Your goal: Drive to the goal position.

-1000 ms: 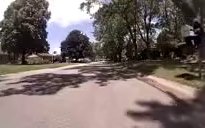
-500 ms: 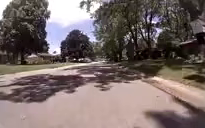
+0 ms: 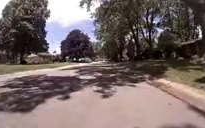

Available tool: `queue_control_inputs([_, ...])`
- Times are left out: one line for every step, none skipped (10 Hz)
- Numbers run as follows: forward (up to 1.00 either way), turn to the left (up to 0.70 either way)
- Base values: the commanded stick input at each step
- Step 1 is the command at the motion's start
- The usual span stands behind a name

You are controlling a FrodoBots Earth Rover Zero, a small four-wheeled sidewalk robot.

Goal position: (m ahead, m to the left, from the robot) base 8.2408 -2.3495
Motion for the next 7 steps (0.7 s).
queue_control_inputs([0.70,0.35])
queue_control_inputs([0.70,0.18])
queue_control_inputs([0.70,0.00])
queue_control_inputs([0.70,0.00])
queue_control_inputs([0.70,0.00])
queue_control_inputs([0.70,0.00])
queue_control_inputs([0.70,0.00])
